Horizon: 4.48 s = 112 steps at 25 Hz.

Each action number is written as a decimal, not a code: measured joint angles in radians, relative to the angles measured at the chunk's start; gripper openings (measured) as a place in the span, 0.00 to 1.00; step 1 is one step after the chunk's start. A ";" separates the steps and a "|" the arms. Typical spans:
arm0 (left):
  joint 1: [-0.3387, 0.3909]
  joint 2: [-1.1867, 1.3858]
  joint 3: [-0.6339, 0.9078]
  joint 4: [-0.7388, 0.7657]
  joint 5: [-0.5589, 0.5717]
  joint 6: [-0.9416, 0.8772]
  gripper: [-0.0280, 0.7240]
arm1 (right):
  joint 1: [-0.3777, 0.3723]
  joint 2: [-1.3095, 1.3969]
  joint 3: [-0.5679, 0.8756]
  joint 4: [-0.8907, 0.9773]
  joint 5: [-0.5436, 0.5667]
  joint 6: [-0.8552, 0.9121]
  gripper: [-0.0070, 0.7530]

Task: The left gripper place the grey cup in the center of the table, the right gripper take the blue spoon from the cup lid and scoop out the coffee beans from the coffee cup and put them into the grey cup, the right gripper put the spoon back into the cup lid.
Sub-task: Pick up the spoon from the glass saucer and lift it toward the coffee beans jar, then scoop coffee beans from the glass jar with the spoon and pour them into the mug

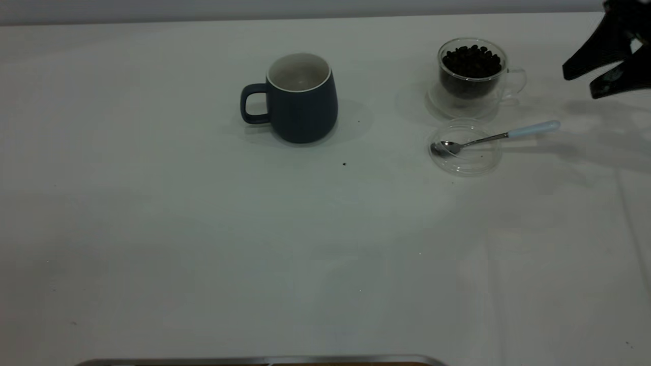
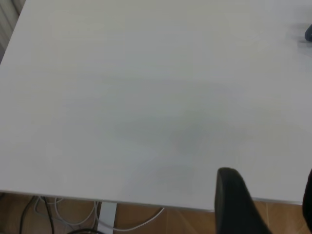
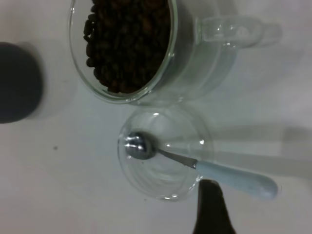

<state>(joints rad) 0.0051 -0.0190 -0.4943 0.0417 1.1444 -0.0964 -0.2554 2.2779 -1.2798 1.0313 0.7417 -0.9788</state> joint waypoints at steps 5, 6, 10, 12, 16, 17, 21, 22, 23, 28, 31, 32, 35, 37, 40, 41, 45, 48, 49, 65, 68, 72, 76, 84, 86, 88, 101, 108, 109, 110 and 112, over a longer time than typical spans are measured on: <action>0.000 0.000 0.000 0.000 0.000 0.000 0.58 | -0.033 0.068 -0.006 0.078 0.054 -0.105 0.72; 0.000 0.000 0.000 0.000 0.000 0.000 0.58 | -0.035 0.079 -0.006 0.090 0.057 -0.121 0.72; 0.000 0.000 0.000 0.000 0.000 0.000 0.58 | -0.042 0.119 -0.013 0.141 0.078 -0.173 0.72; 0.000 0.000 0.000 0.000 0.000 0.000 0.58 | -0.049 0.146 -0.023 0.147 0.097 -0.180 0.72; 0.000 0.000 0.000 0.000 0.000 0.000 0.58 | -0.054 0.186 -0.050 0.154 0.126 -0.197 0.72; 0.000 0.000 0.000 0.000 0.000 0.000 0.58 | -0.054 0.191 -0.055 0.158 0.132 -0.200 0.72; 0.000 0.000 0.000 0.000 0.000 0.000 0.58 | -0.054 0.192 -0.058 0.172 0.143 -0.209 0.72; 0.000 0.000 0.000 0.000 0.000 0.000 0.58 | -0.054 0.195 -0.059 0.173 0.146 -0.217 0.72; 0.000 0.000 0.000 0.000 0.000 0.000 0.58 | -0.054 0.201 -0.060 0.178 0.152 -0.224 0.72; 0.000 0.000 0.000 0.000 0.000 0.000 0.58 | -0.054 0.238 -0.061 0.210 0.163 -0.236 0.72; 0.000 0.000 0.000 0.000 0.000 0.000 0.58 | -0.054 0.241 -0.061 0.232 0.175 -0.259 0.72; 0.000 0.000 0.000 0.000 0.000 0.000 0.58 | -0.054 0.241 -0.061 0.238 0.181 -0.263 0.72; 0.000 0.000 0.000 0.000 0.000 0.000 0.58 | -0.054 0.241 -0.061 0.244 0.194 -0.271 0.72; 0.000 0.000 0.000 0.000 0.000 0.000 0.58 | -0.054 0.243 -0.061 0.246 0.200 -0.271 0.72; 0.000 0.000 0.000 0.000 0.000 0.000 0.58 | -0.054 0.258 -0.061 0.247 0.208 -0.271 0.72; 0.000 0.000 0.000 0.000 0.000 0.000 0.58 | -0.050 0.265 -0.061 0.248 0.208 -0.271 0.72; 0.000 0.000 0.000 0.000 0.000 0.000 0.58 | -0.033 0.280 -0.070 0.261 0.218 -0.279 0.72; 0.000 0.000 0.000 0.000 0.000 0.000 0.58 | -0.014 0.292 -0.081 0.278 0.233 -0.281 0.72; 0.000 0.000 0.000 0.000 0.000 0.000 0.58 | -0.009 0.297 -0.083 0.278 0.234 -0.282 0.72; 0.000 0.000 0.000 0.000 0.000 0.000 0.58 | 0.018 0.323 -0.088 0.312 0.242 -0.282 0.68; 0.000 0.000 0.000 0.000 0.000 0.000 0.58 | 0.018 0.323 -0.088 0.306 0.242 -0.282 0.60; 0.000 0.000 0.000 0.000 0.000 0.000 0.58 | 0.018 0.323 -0.088 0.279 0.242 -0.282 0.47; 0.000 0.000 0.000 0.000 0.000 0.000 0.58 | 0.018 0.323 -0.088 0.260 0.250 -0.289 0.27; 0.000 0.000 0.000 0.000 0.000 0.000 0.58 | 0.015 0.320 -0.089 0.271 0.313 -0.315 0.14; 0.000 0.000 0.000 0.000 0.000 0.000 0.58 | 0.009 0.312 -0.089 0.264 0.314 -0.316 0.14; 0.000 0.000 0.000 0.000 0.000 0.000 0.58 | -0.006 0.295 -0.089 0.260 0.316 -0.316 0.14; 0.000 0.000 0.000 0.000 0.000 0.000 0.58 | -0.052 0.117 -0.089 0.252 0.401 -0.191 0.14; 0.000 0.000 0.000 0.000 0.000 0.000 0.58 | -0.052 0.105 -0.181 0.323 0.305 -0.059 0.14; 0.000 0.000 0.000 0.000 0.000 0.000 0.58 | -0.052 0.109 -0.193 0.312 0.298 -0.043 0.14; 0.000 0.000 0.000 0.000 0.000 0.000 0.58 | -0.052 0.113 -0.202 0.302 0.296 -0.034 0.14; 0.000 0.000 0.000 0.000 0.000 0.000 0.58 | -0.052 0.121 -0.207 0.292 0.283 -0.021 0.14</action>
<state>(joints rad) 0.0051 -0.0190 -0.4943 0.0417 1.1444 -0.0964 -0.3072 2.3986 -1.4873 1.3230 1.0249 -1.0001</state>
